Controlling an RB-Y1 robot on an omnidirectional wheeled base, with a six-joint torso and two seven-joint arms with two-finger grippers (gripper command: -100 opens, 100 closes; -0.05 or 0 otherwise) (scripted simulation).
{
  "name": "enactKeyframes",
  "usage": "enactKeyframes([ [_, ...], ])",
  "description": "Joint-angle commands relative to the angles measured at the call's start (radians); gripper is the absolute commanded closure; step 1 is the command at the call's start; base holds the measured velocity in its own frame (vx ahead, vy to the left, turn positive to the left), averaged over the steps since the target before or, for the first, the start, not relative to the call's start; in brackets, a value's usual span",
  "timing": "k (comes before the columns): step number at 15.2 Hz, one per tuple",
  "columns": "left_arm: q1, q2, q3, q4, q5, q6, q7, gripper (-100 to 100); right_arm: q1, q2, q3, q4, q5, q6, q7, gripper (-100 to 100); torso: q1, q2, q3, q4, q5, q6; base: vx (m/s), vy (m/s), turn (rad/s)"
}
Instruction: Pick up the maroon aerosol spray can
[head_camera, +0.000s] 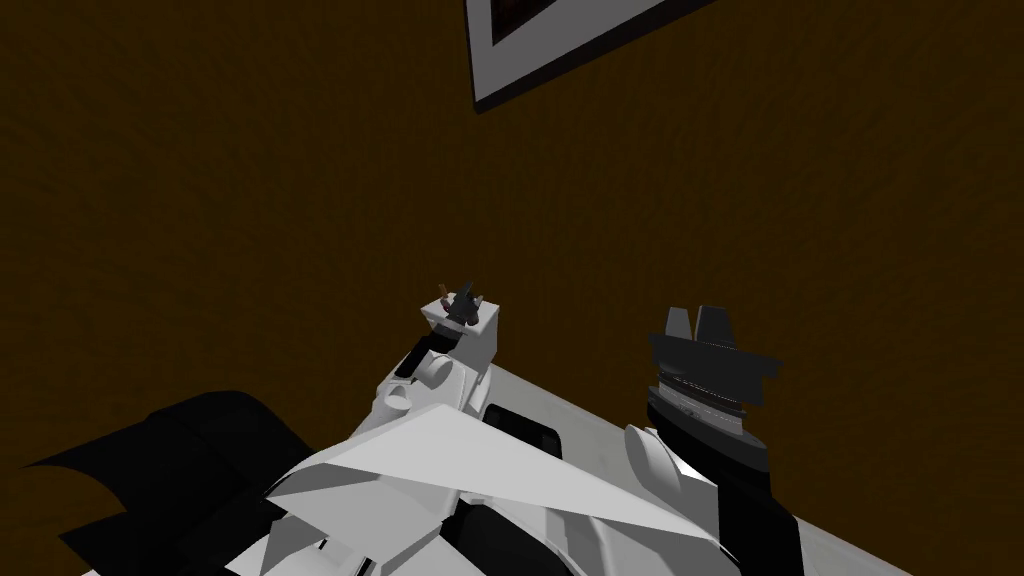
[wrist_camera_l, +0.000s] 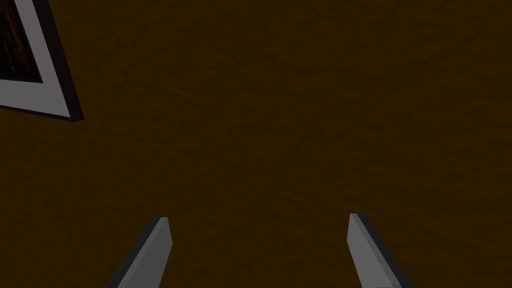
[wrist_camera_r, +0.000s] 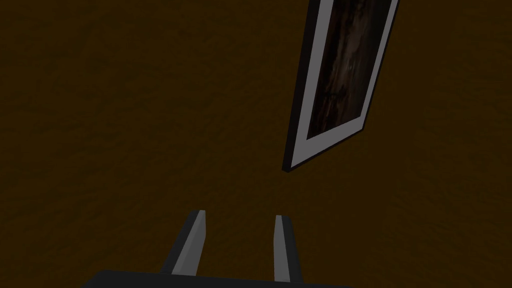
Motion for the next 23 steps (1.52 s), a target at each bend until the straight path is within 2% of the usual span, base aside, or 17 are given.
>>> enactKeyframes([
  [1, -0.004, 0.015, 0.004, -0.003, 0.015, 0.032, 0.003, -100, 0.0, 0.0, 0.0, 0.0, 0.0, 0.0, 0.0, 0, 0.0, 0.0, 0.0, 0.0, 0.0, 0.0, -0.009, -0.012, -0.008],
  [2, -0.024, 0.057, 0.014, -0.003, 0.058, 0.065, 0.007, -100, 0.0, 0.0, 0.0, 0.0, 0.0, 0.0, 0.0, 0, 0.0, 0.0, 0.0, 0.0, 0.0, 0.0, -0.008, -0.012, -0.012],
  [4, -0.024, 0.057, 0.014, -0.003, 0.059, 0.092, 0.007, -100, 0.0, 0.0, 0.0, 0.0, 0.0, 0.0, 0.0, 0, 0.0, 0.0, 0.0, 0.0, 0.0, 0.0, -0.01, -0.01, -0.013],
  [5, -0.045, 0.101, 0.024, -0.003, 0.103, 0.122, 0.012, -100, 0.0, 0.0, 0.0, 0.0, 0.0, 0.0, 0.0, 0, 0.0, 0.0, 0.0, 0.0, 0.0, 0.0, -0.011, -0.014, -0.021],
  [7, -0.045, 0.101, 0.024, -0.003, 0.105, 0.156, 0.012, -100, 0.0, 0.0, 0.0, 0.0, 0.0, 0.0, 0.0, 0, 0.0, 0.0, 0.0, 0.0, 0.0, 0.0, -0.009, -0.013, -0.012],
  [8, -0.067, 0.144, 0.035, -0.002, 0.147, 0.184, 0.017, -100, 0.0, 0.0, 0.0, 0.0, 0.0, 0.0, 0.0, 0, 0.0, 0.0, 0.0, 0.0, 0.0, 0.0, -0.006, -0.014, -0.013],
  [10, -0.067, 0.145, 0.035, -0.002, 0.152, 0.223, 0.017, -100, 0.0, 0.0, 0.0, 0.0, 0.0, 0.0, 0.0, 0, 0.0, -0.001, 0.0, 0.0, 0.0, 0.0, -0.004, -0.011, -0.012],
  [11, -0.067, 0.145, 0.035, -0.002, 0.152, 0.223, 0.017, -100, 0.0, 0.0, 0.0, 0.0, 0.0, 0.0, 0.0, 0, 0.0, -0.001, 0.0, 0.0, 0.0, 0.0, 0.0, 0.0, 0.0],
  [12, -0.089, 0.191, 0.046, -0.001, 0.198, 0.26, 0.023, -100, 0.0, 0.0, 0.0, 0.0, 0.0, 0.0, 0.0, 0, 0.0, -0.001, 0.0, 0.0, 0.0, 0.0, -0.001, -0.009, -0.016],
  [14, -0.089, 0.191, 0.046, -0.001, 0.2, 0.292, 0.023, -100, 0.0, 0.0, 0.0, 0.0, 0.0, 0.0, 0.0, 0, 0.0, -0.001, -0.001, 0.0, 0.0, 0.0, 0.0, -0.011, -0.016],
  [15, -0.112, 0.235, 0.057, 0.0, 0.243, 0.317, 0.028, -100, 0.0, 0.0, 0.0, 0.0, 0.0, 0.0, 0.0, 0, 0.0, -0.001, -0.001, 0.0, 0.0, 0.0, 0.001, -0.012, -0.017],
  [18, -0.112, 0.237, 0.057, 0.0, 0.25, 0.364, 0.028, -100, 0.0, 0.0, 0.0, 0.0, 0.0, 0.0, 0.0, 0, 0.0, -0.001, -0.001, 0.0, 0.0, 0.0, 0.001, -0.009, -0.009],
  [19, -0.135, 0.283, 0.068, 0.002, 0.295, 0.394, 0.033, -100, 0.0, 0.0, 0.0, 0.0, 0.0, 0.0, 0.0, 0, 0.0, -0.001, -0.001, 0.0, 0.0, 0.0, 0.002, -0.009, -0.017],
  [22, -0.135, 0.283, 0.068, 0.002, 0.3, 0.437, 0.033, -100, 0.0, 0.0, 0.0, 0.0, 0.0, 0.0, 0.0, 0, 0.0, -0.001, -0.001, 0.0, 0.0, 0.0, 0.002, -0.006, -0.01],
  [23, -0.158, 0.33, 0.08, 0.004, 0.348, 0.47, 0.039, -100, 0.0, 0.0, 0.0, 0.0, 0.0, 0.0, 0.0, 0, 0.0, -0.001, -0.001, 0.0, 0.0, 0.0, 0.003, -0.008, -0.013],
])
